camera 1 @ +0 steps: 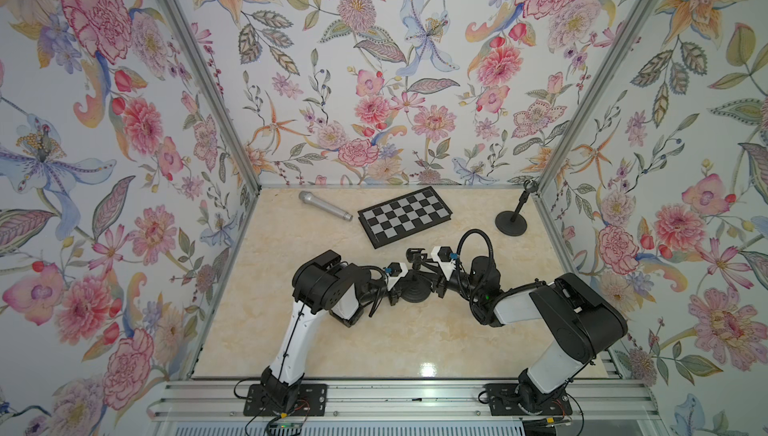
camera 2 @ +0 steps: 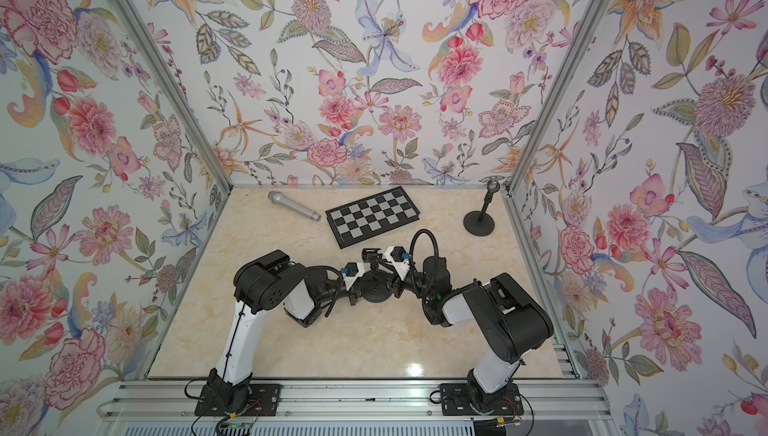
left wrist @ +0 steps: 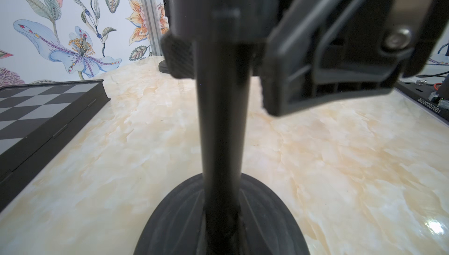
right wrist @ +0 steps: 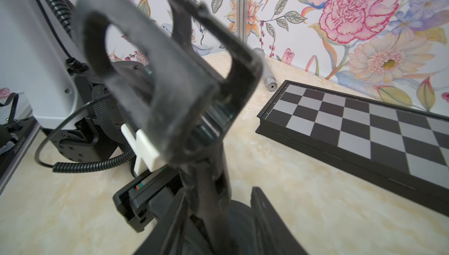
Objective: Assemble a microphone stand
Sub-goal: Screw the microphone stand pole into the microphone stand base.
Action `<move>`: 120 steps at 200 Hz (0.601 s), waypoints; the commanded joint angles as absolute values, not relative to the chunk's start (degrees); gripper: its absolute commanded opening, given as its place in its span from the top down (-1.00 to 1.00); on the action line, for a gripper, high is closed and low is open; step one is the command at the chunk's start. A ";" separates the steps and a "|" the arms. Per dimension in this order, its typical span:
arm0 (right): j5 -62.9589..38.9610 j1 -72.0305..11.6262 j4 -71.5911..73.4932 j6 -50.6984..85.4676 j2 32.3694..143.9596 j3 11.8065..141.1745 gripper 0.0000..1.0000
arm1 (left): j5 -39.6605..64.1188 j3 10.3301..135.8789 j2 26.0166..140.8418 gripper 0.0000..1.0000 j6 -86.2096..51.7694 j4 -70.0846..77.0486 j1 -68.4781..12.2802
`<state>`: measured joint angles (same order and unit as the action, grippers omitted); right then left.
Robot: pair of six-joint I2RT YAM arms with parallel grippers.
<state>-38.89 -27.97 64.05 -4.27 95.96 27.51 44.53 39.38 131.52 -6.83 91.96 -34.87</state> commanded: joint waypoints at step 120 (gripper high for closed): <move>20.33 -44.50 67.58 10.16 96.55 19.89 1.00 | 41.78 36.79 136.96 0.63 -4.52 105.30 -34.35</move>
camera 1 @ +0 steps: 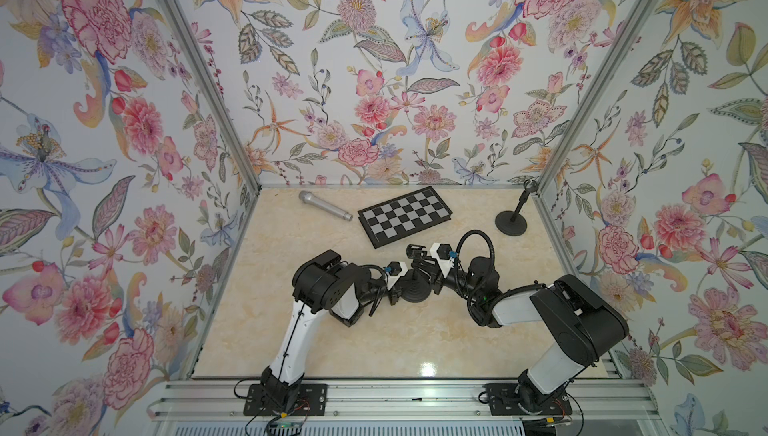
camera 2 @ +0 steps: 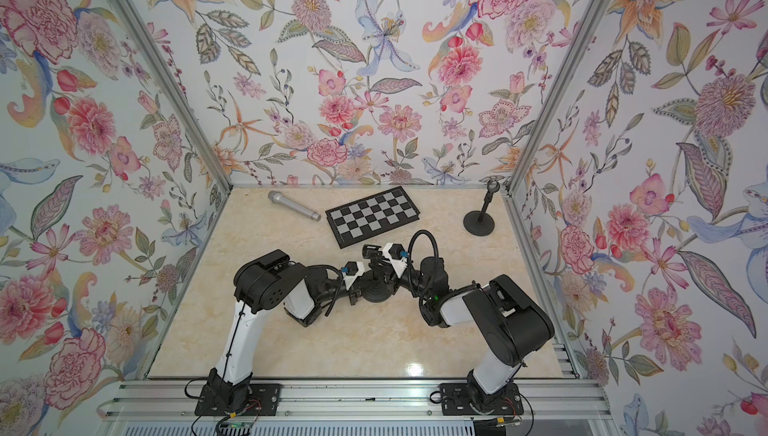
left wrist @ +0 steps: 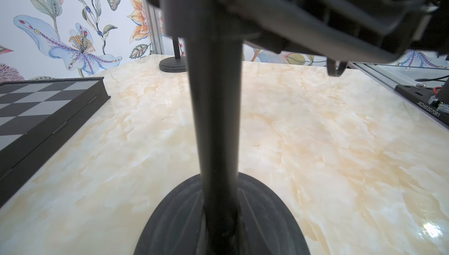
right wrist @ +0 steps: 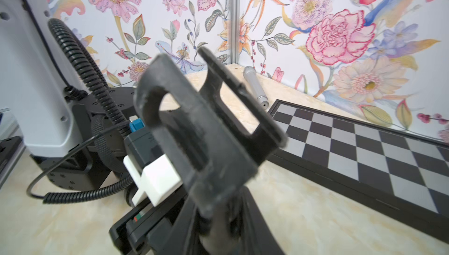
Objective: Assemble a microphone stand
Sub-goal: Screw the microphone stand pole into the microphone stand base.
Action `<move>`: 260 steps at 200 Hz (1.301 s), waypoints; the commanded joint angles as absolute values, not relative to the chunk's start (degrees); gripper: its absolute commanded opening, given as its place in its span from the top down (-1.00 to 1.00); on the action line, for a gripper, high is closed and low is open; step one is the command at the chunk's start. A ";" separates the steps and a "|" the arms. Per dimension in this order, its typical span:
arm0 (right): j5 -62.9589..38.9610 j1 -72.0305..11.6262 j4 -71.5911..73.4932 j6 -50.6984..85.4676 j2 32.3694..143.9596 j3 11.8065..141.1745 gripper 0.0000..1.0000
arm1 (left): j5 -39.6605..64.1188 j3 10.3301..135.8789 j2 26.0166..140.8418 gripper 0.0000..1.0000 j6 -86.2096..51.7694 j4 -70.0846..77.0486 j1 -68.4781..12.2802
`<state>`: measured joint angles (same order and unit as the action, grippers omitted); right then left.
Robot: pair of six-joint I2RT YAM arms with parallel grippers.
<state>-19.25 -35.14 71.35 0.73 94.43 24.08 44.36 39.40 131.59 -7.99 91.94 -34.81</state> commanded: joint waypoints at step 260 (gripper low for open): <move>2.90 -37.51 72.19 6.43 91.90 17.11 1.00 | 41.64 35.79 136.58 0.60 -3.60 105.38 -34.19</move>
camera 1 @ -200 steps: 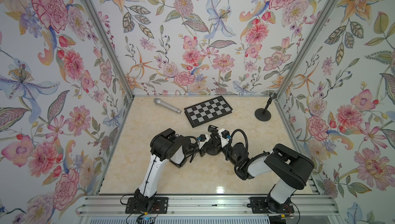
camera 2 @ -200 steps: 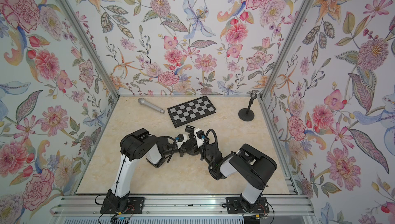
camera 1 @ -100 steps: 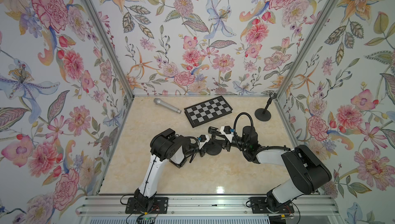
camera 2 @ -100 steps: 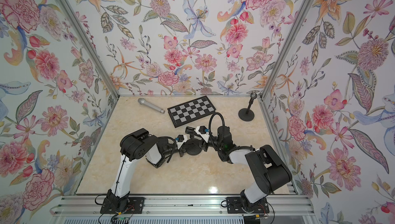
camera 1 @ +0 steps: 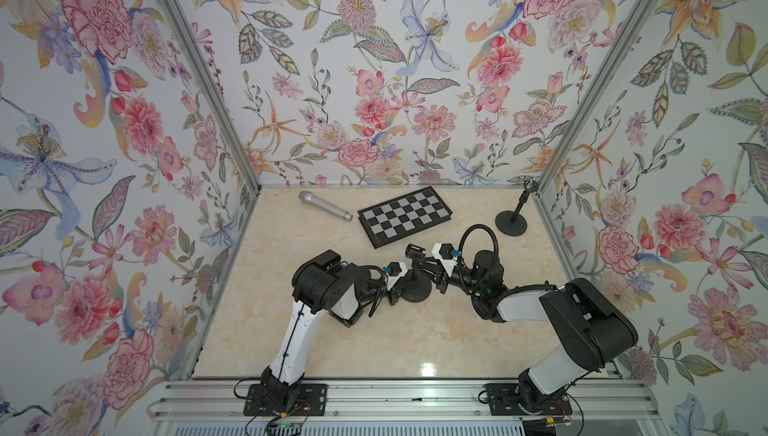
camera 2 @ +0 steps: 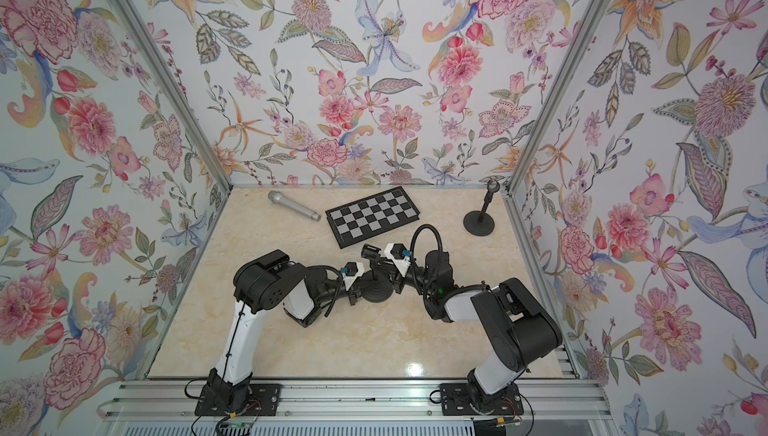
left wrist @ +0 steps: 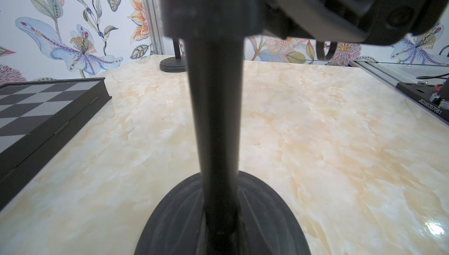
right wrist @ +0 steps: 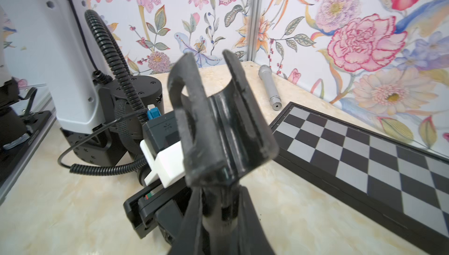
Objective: Assemble a microphone stand
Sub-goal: Screw the microphone stand pole into the microphone stand base.
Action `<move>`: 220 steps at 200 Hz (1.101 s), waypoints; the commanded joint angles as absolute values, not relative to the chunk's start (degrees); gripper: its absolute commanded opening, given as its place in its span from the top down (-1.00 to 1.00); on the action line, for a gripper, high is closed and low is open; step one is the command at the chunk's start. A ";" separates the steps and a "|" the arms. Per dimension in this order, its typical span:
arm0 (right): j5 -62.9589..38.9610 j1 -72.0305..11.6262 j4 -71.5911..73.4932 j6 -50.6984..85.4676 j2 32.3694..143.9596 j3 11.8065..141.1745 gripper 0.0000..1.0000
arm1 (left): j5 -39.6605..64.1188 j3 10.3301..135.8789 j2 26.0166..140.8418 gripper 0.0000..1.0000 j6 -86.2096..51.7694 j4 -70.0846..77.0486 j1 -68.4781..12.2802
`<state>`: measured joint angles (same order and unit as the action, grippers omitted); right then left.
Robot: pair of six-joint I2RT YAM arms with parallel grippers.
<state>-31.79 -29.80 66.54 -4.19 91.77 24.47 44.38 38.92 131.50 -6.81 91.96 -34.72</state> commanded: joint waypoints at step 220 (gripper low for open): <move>-50.35 -23.66 58.21 -10.27 96.38 33.01 0.27 | 42.60 35.68 136.50 0.65 -3.20 105.25 -34.23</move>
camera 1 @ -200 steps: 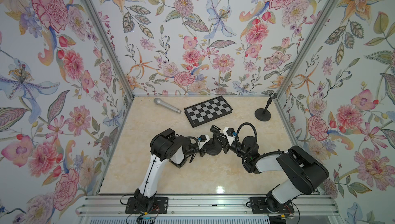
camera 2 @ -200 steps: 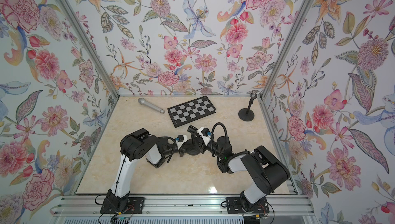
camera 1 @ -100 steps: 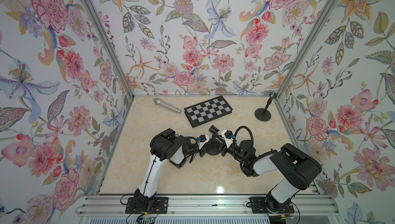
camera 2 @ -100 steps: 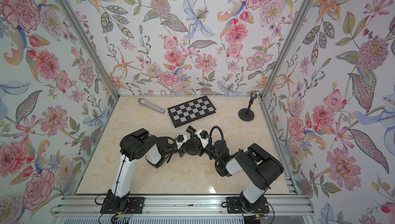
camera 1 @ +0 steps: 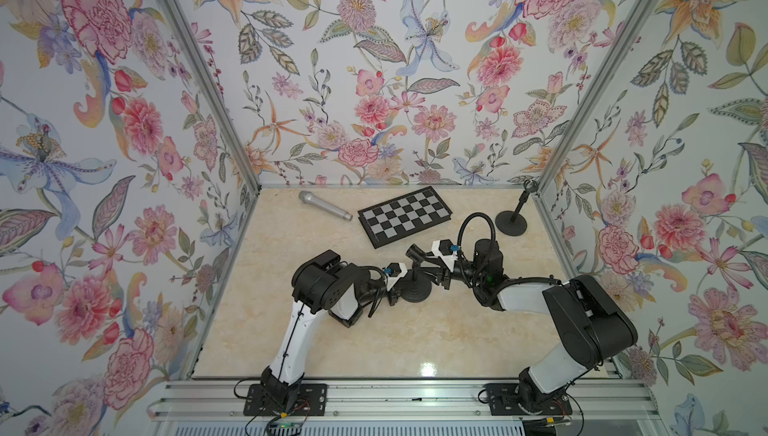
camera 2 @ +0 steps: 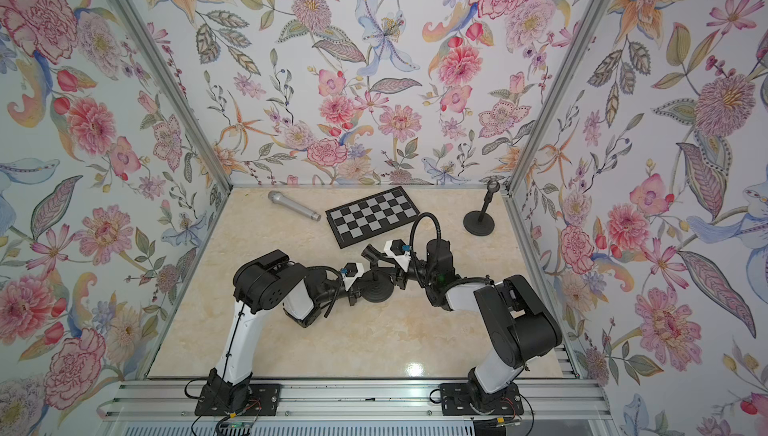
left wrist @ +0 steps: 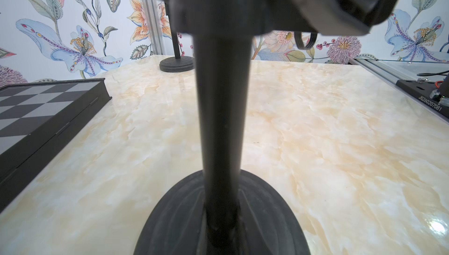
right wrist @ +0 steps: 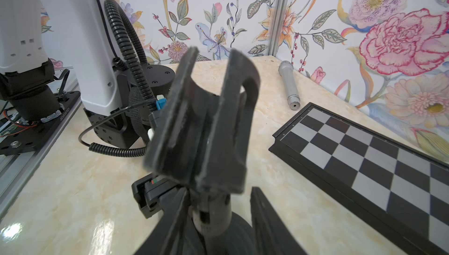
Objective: Assemble a microphone stand
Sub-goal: Screw the microphone stand pole into the microphone stand base.
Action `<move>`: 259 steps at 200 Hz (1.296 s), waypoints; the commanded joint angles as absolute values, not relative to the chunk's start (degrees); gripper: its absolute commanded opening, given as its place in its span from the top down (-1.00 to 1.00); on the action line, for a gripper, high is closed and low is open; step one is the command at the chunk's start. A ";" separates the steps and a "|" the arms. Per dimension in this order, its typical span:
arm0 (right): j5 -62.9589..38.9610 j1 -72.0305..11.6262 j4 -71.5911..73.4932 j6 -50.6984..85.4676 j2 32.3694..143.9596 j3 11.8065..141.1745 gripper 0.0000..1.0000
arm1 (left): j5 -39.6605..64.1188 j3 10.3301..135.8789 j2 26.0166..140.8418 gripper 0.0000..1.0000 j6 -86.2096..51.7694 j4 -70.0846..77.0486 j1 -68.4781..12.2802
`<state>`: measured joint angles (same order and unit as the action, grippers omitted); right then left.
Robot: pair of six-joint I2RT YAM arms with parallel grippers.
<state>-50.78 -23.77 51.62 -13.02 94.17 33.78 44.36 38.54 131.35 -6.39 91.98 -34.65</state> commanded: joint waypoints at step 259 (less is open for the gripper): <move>-54.96 -24.97 40.15 -21.18 88.35 32.65 0.08 | 45.61 36.61 137.40 0.70 -2.53 105.21 -34.01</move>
